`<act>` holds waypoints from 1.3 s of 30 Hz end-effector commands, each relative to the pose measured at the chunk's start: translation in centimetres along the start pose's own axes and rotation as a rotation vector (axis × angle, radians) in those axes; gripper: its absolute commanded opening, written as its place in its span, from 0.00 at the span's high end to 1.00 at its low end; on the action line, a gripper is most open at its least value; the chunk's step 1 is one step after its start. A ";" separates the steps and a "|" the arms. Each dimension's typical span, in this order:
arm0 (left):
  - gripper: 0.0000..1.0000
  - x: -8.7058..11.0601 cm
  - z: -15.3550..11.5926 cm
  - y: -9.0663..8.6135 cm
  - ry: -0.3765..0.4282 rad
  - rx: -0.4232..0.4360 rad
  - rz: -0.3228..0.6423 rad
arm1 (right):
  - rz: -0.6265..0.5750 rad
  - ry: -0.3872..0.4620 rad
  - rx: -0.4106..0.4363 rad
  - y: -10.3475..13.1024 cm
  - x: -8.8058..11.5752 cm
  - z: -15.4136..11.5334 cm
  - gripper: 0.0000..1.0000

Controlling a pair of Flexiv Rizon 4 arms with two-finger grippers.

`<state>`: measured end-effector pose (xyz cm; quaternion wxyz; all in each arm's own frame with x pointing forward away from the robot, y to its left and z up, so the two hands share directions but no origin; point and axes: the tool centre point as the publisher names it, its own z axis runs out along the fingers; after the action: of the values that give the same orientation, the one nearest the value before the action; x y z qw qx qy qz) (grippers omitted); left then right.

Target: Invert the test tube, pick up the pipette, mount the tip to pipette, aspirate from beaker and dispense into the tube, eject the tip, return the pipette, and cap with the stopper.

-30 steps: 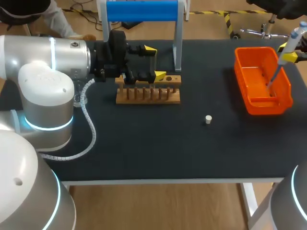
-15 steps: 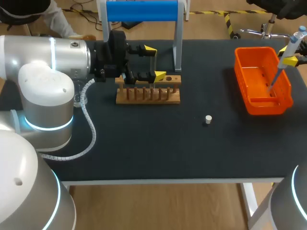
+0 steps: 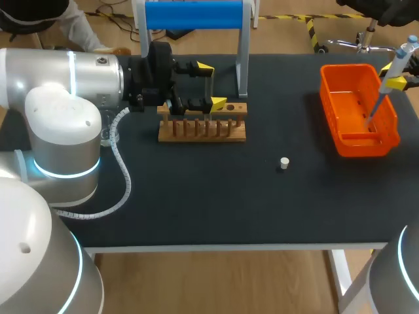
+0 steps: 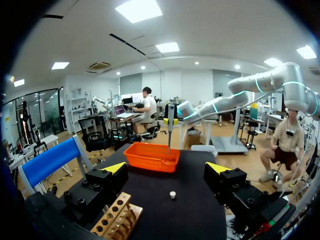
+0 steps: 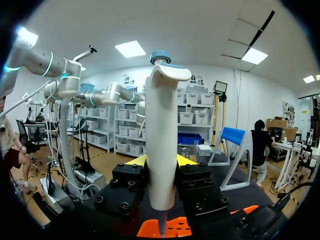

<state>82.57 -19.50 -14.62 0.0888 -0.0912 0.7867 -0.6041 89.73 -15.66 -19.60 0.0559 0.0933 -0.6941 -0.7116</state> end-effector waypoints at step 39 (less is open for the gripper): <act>0.00 -2.3 21.6 -9.1 -0.065 -0.125 -0.130 | 0.000 0.008 0.000 -0.1 -0.2 -0.3 1.00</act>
<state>87.95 -34.51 -9.56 0.0712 -0.1657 0.8011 -0.5707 89.74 -15.68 -19.60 0.0561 0.0934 -0.6941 -0.7116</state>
